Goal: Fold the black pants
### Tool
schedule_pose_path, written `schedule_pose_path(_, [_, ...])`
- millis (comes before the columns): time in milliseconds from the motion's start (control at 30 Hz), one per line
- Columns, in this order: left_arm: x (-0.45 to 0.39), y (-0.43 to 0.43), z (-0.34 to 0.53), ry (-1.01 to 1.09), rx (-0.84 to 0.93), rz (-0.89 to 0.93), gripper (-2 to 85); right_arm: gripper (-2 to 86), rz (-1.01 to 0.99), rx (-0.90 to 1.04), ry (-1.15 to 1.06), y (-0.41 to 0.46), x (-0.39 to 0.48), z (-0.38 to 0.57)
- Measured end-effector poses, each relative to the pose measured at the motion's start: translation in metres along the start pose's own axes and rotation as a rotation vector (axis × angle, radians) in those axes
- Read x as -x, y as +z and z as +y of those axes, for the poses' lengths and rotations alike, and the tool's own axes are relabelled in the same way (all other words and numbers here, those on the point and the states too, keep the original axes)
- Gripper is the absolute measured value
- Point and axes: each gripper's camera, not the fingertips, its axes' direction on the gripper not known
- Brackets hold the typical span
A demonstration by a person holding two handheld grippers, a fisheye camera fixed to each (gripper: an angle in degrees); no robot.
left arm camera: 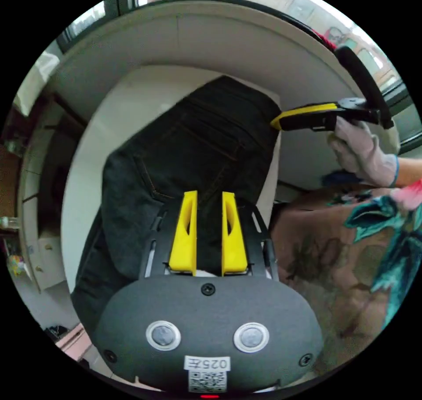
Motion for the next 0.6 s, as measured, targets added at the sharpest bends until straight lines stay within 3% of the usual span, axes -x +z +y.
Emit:
schedule_pose_path(100, [-0.049,-0.009,0.001,0.074,-0.056,-0.180,1.2,-0.7,0.122,0.050,-0.149,0.016,0.023,-0.018])
schedule_pose_path(267, [-0.049,-0.035,-0.057,-0.199,-0.017,-0.063,-0.2,-1.0,0.209,0.055,-0.181,0.039,0.024,-0.057])
schedule_pose_path(433, [-0.081,-0.057,-0.120,-0.223,-0.004,-0.209,-0.1,-1.0,0.398,0.026,-0.284,0.058,0.037,-0.092])
schedule_pose_path(500, [-0.085,-0.070,-0.131,-0.210,0.011,-0.194,-0.2,-1.0,0.364,-0.017,-0.351,0.052,0.051,-0.097])
schedule_pose_path(600, [-0.063,-0.117,-0.121,-0.321,-0.063,-0.019,-0.7,-0.9,0.227,-0.091,-0.452,0.042,0.087,-0.098])
